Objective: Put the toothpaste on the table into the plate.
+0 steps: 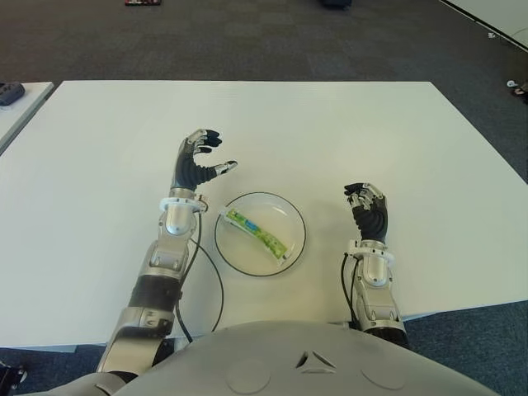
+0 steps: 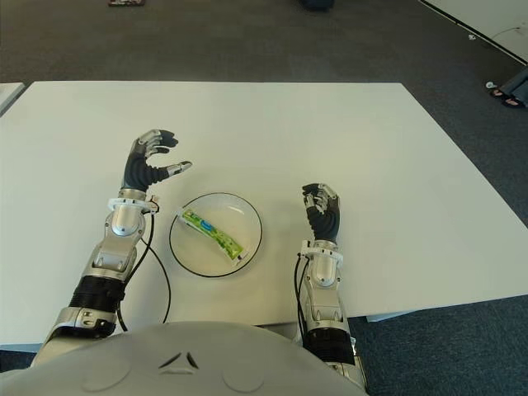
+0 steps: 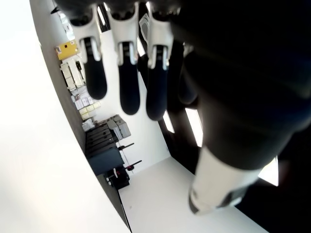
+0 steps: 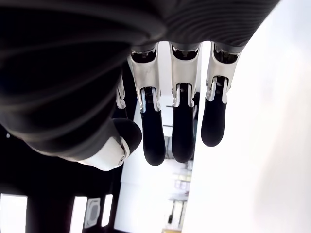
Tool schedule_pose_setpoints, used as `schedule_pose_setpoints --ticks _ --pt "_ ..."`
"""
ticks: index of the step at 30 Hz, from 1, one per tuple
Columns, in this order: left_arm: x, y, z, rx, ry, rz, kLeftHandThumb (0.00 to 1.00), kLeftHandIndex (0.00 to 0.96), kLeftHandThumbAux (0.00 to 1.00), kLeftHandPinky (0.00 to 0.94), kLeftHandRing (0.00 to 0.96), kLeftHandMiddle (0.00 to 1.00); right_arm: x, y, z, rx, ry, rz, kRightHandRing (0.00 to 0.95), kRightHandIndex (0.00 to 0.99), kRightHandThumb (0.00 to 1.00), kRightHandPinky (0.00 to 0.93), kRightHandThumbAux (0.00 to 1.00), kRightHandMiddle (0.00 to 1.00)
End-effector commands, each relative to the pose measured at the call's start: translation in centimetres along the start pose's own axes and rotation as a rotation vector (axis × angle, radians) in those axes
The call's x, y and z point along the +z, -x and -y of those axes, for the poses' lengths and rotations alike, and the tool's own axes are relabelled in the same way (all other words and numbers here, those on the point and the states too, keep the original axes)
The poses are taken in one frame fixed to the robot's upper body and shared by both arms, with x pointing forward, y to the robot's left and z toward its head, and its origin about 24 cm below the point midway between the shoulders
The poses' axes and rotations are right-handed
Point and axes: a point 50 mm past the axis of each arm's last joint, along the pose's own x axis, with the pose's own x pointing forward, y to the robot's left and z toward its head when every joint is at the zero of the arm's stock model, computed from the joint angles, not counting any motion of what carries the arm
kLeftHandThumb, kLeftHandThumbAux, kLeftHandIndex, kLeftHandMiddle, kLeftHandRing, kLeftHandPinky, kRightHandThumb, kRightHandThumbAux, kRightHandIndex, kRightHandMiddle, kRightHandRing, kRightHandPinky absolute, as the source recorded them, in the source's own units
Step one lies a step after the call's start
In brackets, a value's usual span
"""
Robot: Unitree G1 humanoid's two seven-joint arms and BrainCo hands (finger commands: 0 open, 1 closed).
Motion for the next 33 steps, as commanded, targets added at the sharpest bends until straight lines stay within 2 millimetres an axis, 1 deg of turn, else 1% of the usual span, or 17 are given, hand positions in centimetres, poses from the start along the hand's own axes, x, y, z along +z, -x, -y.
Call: schedule_pose_setpoints --ticks 1,8,13,15,20,24,28,33 --pt "-1.7 0.5 -0.3 0.027 0.026 -0.072 0.0 0.364 0.931 0.335 0.366 0.405 0.2 -0.6 -0.4 0.006 -0.002 0.01 0.433 0.425 0.7 0.427 0.731 0.457" --pt "-2.2 0.5 -0.3 0.023 0.035 -0.089 0.0 0.405 0.934 0.344 0.373 0.412 0.4 -1.4 -0.5 0.0 -0.012 0.027 0.426 0.425 0.701 0.398 0.732 0.454" --pt "-2.6 0.9 -0.5 0.015 0.033 -0.108 0.0 0.423 0.927 0.355 0.373 0.407 0.5 -1.9 -0.9 0.0 -0.025 0.034 0.421 0.426 0.7 0.4 0.732 0.453" --pt "-2.9 1.2 -0.5 0.012 0.033 -0.119 0.0 0.426 0.916 0.361 0.373 0.405 0.6 -2.1 -1.1 0.004 -0.031 0.041 0.422 0.426 0.701 0.404 0.732 0.456" --pt "-3.7 1.6 -0.1 0.003 0.033 -0.136 0.0 0.427 0.843 0.361 0.38 0.413 0.7 -2.5 -1.4 0.032 -0.047 0.06 0.424 0.426 0.701 0.407 0.733 0.458" --pt "-4.1 1.8 0.3 0.007 0.036 -0.137 0.0 0.429 0.814 0.355 0.388 0.424 0.7 -2.8 -1.5 0.05 -0.051 0.066 0.421 0.425 0.7 0.408 0.734 0.454" --pt "-4.3 1.8 0.6 0.021 0.046 -0.124 0.0 0.433 0.822 0.358 0.41 0.446 0.7 -3.0 -1.5 0.07 -0.049 0.074 0.424 0.425 0.7 0.422 0.734 0.449" --pt "-4.6 2.2 0.7 0.031 0.052 -0.117 0.0 0.444 0.864 0.369 0.438 0.472 0.8 -3.2 -1.6 0.079 -0.057 0.09 0.43 0.425 0.7 0.44 0.734 0.447"
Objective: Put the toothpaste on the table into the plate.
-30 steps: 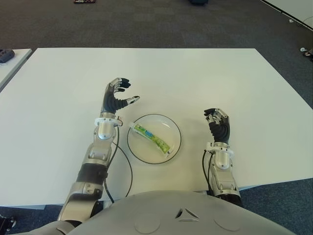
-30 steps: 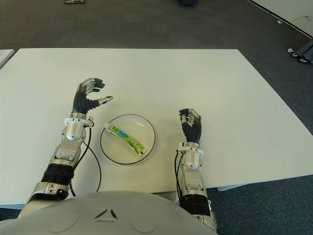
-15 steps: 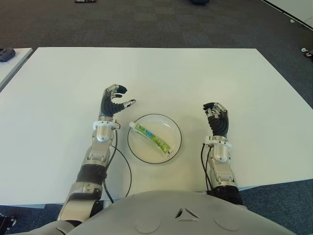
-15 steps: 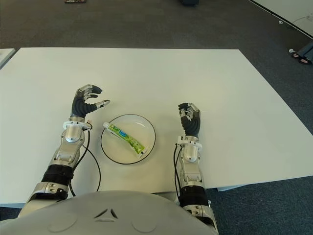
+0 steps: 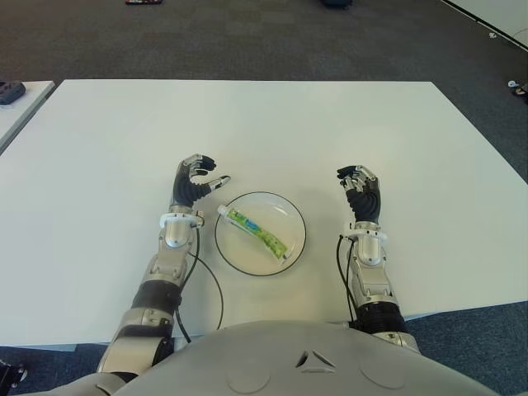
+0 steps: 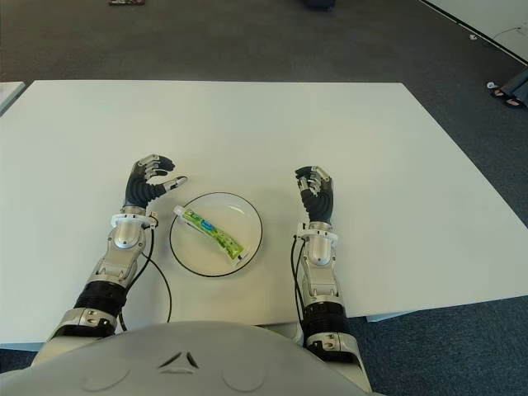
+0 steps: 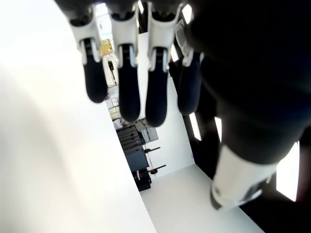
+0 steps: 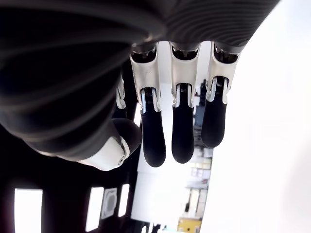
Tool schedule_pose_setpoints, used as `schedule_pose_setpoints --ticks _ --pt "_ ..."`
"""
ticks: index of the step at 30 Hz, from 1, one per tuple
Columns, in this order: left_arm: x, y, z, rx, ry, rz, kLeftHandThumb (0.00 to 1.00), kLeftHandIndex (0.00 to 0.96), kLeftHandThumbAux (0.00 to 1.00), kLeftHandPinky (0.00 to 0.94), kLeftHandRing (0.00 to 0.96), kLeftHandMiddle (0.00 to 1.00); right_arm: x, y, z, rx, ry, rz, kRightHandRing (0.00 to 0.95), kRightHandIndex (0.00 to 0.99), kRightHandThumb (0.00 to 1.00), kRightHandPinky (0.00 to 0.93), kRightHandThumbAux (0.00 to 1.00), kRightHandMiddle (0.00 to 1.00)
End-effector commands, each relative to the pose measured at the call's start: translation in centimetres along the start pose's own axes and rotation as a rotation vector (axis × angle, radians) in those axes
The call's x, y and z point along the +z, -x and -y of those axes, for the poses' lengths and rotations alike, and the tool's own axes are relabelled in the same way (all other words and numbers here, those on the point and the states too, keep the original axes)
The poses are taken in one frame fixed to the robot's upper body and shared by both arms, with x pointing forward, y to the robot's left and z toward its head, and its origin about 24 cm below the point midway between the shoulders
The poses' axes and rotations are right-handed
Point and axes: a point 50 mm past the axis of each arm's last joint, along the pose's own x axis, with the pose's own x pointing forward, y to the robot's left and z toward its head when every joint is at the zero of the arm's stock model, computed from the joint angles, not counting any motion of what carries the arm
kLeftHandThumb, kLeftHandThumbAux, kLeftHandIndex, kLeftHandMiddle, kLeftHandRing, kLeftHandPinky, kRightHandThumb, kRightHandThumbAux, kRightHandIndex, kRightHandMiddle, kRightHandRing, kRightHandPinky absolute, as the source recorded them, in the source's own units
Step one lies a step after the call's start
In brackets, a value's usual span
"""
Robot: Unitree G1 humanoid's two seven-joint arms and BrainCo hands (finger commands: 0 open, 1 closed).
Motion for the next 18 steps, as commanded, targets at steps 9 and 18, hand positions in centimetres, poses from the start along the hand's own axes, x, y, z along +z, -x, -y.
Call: schedule_pose_setpoints --ticks 9,18 --pt "-0.6 0.6 0.1 0.022 0.01 0.004 0.0 0.451 0.912 0.429 0.473 0.491 -0.1 -0.3 -0.2 0.007 -0.022 0.017 0.435 0.425 0.701 0.443 0.734 0.45" --pt "-1.1 1.3 0.1 0.017 -0.006 -0.034 0.0 0.461 0.937 0.474 0.488 0.487 0.0 -0.2 -0.4 0.01 -0.033 0.017 0.436 0.426 0.702 0.456 0.734 0.449"
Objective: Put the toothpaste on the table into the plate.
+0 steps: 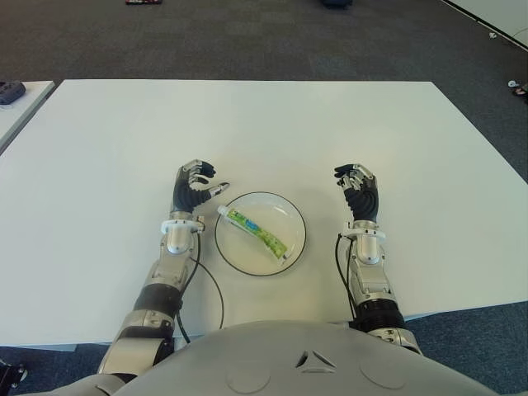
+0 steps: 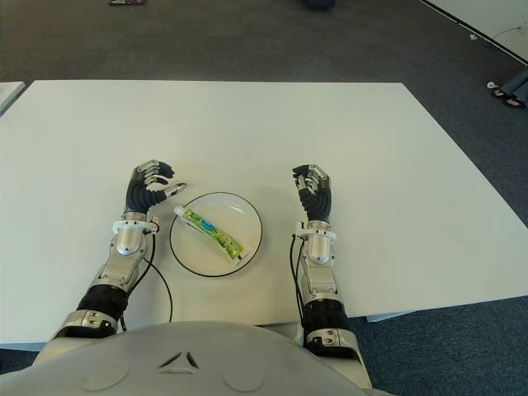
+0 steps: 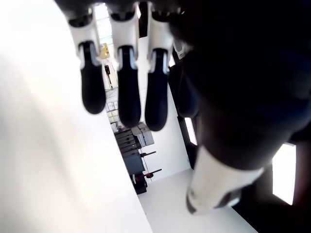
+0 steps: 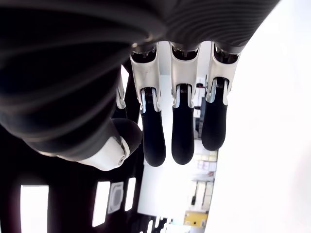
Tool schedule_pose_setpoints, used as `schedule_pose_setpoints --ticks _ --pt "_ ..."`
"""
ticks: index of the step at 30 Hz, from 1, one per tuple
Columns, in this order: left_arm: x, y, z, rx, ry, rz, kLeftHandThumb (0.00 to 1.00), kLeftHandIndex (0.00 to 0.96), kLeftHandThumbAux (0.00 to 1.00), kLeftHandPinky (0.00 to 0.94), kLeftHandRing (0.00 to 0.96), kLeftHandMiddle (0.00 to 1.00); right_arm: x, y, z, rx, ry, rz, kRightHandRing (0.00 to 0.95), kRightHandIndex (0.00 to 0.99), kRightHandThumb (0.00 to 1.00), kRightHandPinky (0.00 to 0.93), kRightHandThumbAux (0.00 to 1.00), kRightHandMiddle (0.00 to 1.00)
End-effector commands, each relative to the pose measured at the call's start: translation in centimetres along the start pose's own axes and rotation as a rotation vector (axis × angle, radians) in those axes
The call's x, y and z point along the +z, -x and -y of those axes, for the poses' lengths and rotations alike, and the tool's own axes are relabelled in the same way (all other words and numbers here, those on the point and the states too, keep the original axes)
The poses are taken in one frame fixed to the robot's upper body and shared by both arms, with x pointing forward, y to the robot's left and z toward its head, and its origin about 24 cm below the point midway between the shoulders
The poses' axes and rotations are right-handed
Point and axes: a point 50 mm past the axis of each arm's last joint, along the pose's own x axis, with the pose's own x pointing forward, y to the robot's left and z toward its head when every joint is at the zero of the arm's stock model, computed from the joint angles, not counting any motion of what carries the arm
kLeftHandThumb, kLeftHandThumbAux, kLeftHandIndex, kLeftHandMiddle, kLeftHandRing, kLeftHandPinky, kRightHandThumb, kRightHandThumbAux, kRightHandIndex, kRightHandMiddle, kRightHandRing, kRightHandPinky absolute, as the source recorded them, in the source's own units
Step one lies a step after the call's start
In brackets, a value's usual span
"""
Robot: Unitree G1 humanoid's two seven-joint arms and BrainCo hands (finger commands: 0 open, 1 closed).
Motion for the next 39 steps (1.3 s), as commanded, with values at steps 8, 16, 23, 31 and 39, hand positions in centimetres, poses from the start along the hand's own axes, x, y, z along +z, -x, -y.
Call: schedule_pose_setpoints --ticks 8,16,23,31,39 --pt "-0.3 0.8 0.5 0.036 0.014 -0.028 0.0 0.481 0.938 0.488 0.493 0.498 0.2 -0.1 -0.3 -0.005 -0.022 -0.001 0.431 0.427 0.703 0.453 0.734 0.449" --pt "-0.2 1.0 0.6 0.067 0.047 -0.024 0.0 0.506 0.978 0.493 0.498 0.495 0.6 0.0 -0.4 0.004 -0.031 0.016 0.436 0.427 0.704 0.463 0.734 0.453" --pt "-0.4 1.3 0.5 0.09 0.035 -0.037 0.0 0.506 0.996 0.493 0.493 0.492 0.7 0.1 -0.4 0.026 -0.017 0.006 0.444 0.427 0.704 0.475 0.734 0.461" --pt "-0.1 1.7 0.2 0.102 0.043 -0.025 0.019 0.497 0.998 0.492 0.494 0.478 0.6 0.4 -0.5 0.05 -0.008 -0.019 0.457 0.428 0.703 0.49 0.734 0.474" --pt "-0.5 2.0 -0.4 0.106 0.024 -0.038 0.002 0.488 0.998 0.483 0.507 0.479 0.3 0.7 -0.9 0.071 -0.014 -0.044 0.461 0.429 0.705 0.468 0.732 0.481"
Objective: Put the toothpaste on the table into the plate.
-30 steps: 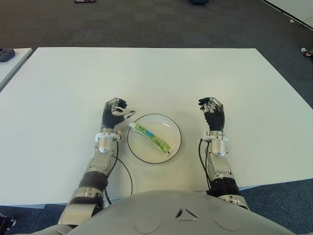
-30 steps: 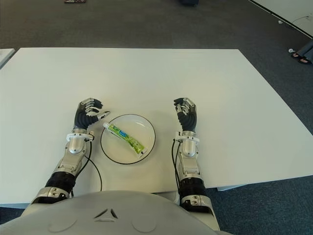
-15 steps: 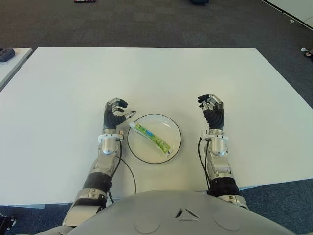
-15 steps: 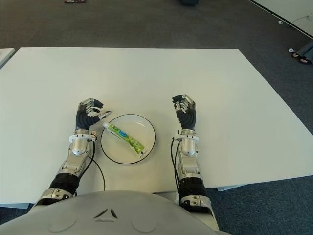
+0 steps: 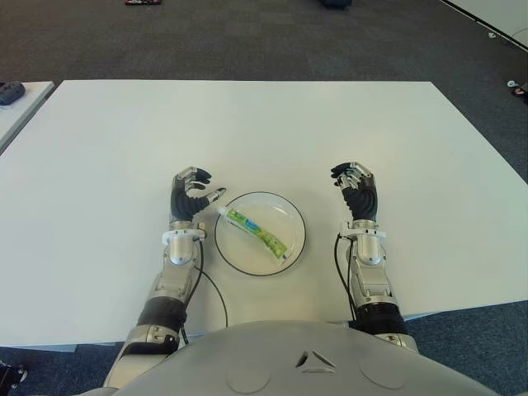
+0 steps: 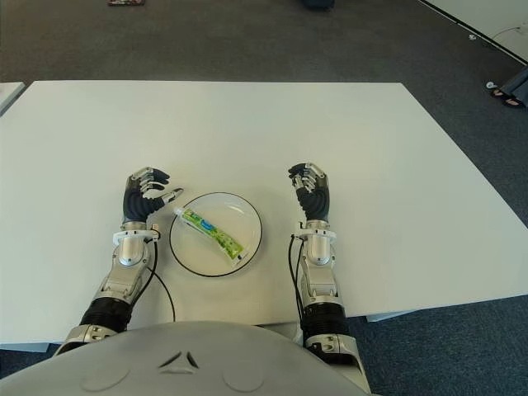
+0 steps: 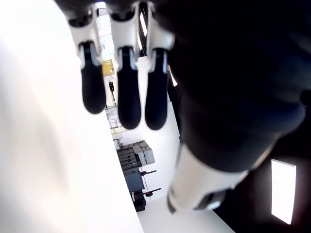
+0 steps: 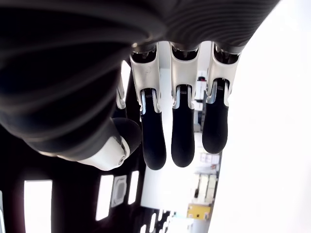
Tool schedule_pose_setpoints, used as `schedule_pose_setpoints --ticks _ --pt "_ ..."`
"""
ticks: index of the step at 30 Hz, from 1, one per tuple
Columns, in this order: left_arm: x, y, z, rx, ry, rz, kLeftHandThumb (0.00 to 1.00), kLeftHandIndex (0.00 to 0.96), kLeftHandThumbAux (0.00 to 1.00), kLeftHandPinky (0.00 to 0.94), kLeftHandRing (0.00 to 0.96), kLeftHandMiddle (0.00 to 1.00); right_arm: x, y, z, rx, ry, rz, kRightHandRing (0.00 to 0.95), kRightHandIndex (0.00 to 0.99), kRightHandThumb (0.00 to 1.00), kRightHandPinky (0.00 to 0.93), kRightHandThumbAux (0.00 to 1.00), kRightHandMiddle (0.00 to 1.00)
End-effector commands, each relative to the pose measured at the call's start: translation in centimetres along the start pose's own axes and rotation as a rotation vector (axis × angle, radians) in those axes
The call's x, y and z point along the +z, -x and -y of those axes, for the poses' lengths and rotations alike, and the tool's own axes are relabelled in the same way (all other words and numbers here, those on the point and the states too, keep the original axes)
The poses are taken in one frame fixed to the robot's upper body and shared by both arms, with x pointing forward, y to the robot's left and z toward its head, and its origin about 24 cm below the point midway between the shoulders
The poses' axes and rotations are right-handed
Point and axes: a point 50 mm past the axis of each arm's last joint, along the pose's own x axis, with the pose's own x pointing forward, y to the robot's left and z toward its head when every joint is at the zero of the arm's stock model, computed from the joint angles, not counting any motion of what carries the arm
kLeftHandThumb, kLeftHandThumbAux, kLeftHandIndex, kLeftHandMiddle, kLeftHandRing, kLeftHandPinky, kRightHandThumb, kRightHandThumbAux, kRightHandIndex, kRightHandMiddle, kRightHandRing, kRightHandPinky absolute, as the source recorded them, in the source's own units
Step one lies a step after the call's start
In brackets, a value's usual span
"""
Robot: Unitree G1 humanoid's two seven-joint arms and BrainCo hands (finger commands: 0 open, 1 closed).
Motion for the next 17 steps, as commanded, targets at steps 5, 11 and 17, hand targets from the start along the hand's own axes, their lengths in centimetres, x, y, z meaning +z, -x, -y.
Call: schedule_pose_setpoints --ticks 5,11,17 --pt "-0.4 0.4 -0.7 0.012 -0.022 -0.023 0.0 0.486 0.998 0.499 0.512 0.482 -1.2 0.5 -0.6 0.024 -0.009 -0.069 0.455 0.43 0.707 0.461 0.732 0.475" --pt "-0.4 0.5 -1.1 0.02 -0.029 -0.028 0.0 0.478 0.998 0.494 0.505 0.485 -1.3 0.6 -0.8 0.041 -0.017 -0.077 0.446 0.429 0.707 0.455 0.731 0.468" --pt "-0.4 0.6 -1.5 0.021 -0.027 -0.03 0.0 0.48 0.998 0.498 0.499 0.485 -1.6 0.7 -1.2 0.055 -0.035 -0.084 0.445 0.429 0.707 0.455 0.731 0.468"
